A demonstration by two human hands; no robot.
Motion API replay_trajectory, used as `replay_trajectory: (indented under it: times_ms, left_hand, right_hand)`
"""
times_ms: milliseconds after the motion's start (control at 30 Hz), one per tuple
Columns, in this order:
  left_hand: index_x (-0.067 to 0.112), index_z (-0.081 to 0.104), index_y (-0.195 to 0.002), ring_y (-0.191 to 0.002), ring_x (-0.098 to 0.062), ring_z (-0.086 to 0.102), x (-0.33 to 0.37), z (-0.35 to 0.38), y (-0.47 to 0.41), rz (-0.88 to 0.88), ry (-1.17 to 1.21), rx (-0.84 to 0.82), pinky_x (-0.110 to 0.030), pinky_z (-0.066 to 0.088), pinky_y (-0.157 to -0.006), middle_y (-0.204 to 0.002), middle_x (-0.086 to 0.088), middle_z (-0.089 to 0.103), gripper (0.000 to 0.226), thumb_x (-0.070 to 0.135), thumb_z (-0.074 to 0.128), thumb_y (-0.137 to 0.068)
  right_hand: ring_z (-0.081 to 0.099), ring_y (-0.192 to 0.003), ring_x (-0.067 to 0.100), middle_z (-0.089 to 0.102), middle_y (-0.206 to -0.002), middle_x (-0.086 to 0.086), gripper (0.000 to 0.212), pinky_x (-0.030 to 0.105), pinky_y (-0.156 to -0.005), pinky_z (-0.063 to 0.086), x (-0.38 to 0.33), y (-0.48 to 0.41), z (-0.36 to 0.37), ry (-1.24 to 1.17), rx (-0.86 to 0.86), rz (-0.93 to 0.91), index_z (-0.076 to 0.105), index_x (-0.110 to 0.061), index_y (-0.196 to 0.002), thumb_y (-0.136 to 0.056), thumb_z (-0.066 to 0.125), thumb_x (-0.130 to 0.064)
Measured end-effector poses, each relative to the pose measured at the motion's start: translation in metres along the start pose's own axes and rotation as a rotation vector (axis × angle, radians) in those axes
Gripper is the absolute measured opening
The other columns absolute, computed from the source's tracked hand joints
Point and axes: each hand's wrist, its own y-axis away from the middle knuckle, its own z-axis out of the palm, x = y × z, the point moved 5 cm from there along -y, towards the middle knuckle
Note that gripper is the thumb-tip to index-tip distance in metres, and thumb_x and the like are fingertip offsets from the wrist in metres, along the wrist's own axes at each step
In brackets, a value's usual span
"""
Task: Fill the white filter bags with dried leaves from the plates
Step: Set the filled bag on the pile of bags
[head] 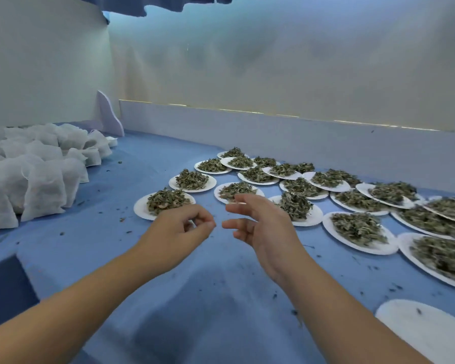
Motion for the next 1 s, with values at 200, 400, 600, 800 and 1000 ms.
replay_trajectory:
  times_ms: [200, 400, 600, 800, 1000]
  left_hand:
    - [0.032, 0.064, -0.075, -0.051, -0.001, 0.047, 0.080, 0.141, -0.010, 0.094, 0.078, -0.331, -0.011, 0.038, -0.051, -0.067, 0.019, 0.062, 0.015, 0.028, 0.062, -0.090]
    - [0.033, 0.049, -0.078, -0.062, -0.008, 0.051, 0.134, 0.235, 0.000, 0.108, -0.219, -0.576, -0.030, 0.043, -0.057, -0.071, 0.011, 0.055, 0.016, 0.039, 0.053, -0.092]
    - [0.022, 0.029, -0.095, -0.060, -0.012, 0.041, 0.138, 0.250, 0.011, 0.181, -0.824, -0.529, -0.029, 0.030, -0.050, -0.072, 0.008, 0.044, 0.034, 0.056, 0.036, -0.095]
    - [0.026, 0.039, -0.097, -0.068, -0.009, 0.050, 0.128, 0.253, 0.017, -0.043, -0.625, -0.690, -0.026, 0.036, -0.055, -0.084, 0.006, 0.054, 0.017, 0.041, 0.046, -0.092]
    - [0.025, 0.043, -0.099, -0.042, -0.018, 0.054, 0.127, 0.260, 0.016, -0.312, -0.061, -0.690, -0.023, 0.044, -0.044, -0.060, -0.004, 0.066, 0.012, 0.023, 0.054, -0.094]
  right_hand:
    - [0.067, -0.065, 0.024, 0.073, -0.088, 0.010, 0.013, 0.028, -0.053, 0.049, -0.048, 0.077, -0.134, 0.152, 0.283, -0.066, 0.070, -0.013, -0.098, -0.092, 0.060, -0.019]
    - [0.068, -0.066, 0.016, 0.073, -0.081, 0.000, 0.015, 0.029, -0.057, 0.048, -0.072, 0.146, -0.237, 0.462, 0.505, -0.016, 0.072, -0.020, -0.094, -0.093, 0.058, -0.018]
    - [0.043, -0.053, 0.010, 0.049, -0.058, -0.004, 0.042, 0.027, -0.049, 0.031, -0.079, 0.185, -0.289, 1.432, 0.602, -0.036, 0.044, -0.023, -0.052, -0.092, 0.050, -0.034]
    - [0.032, -0.048, 0.014, 0.036, -0.053, 0.000, 0.044, 0.027, -0.048, 0.026, -0.056, 0.190, -0.293, 1.489, 0.515, 0.071, 0.045, -0.012, -0.057, -0.091, 0.049, -0.040]
    - [0.046, -0.060, 0.017, 0.061, -0.086, 0.019, 0.031, 0.030, -0.058, 0.033, -0.068, 0.197, -0.310, 1.142, 0.567, 0.112, 0.065, 0.000, -0.080, -0.090, 0.053, -0.027]
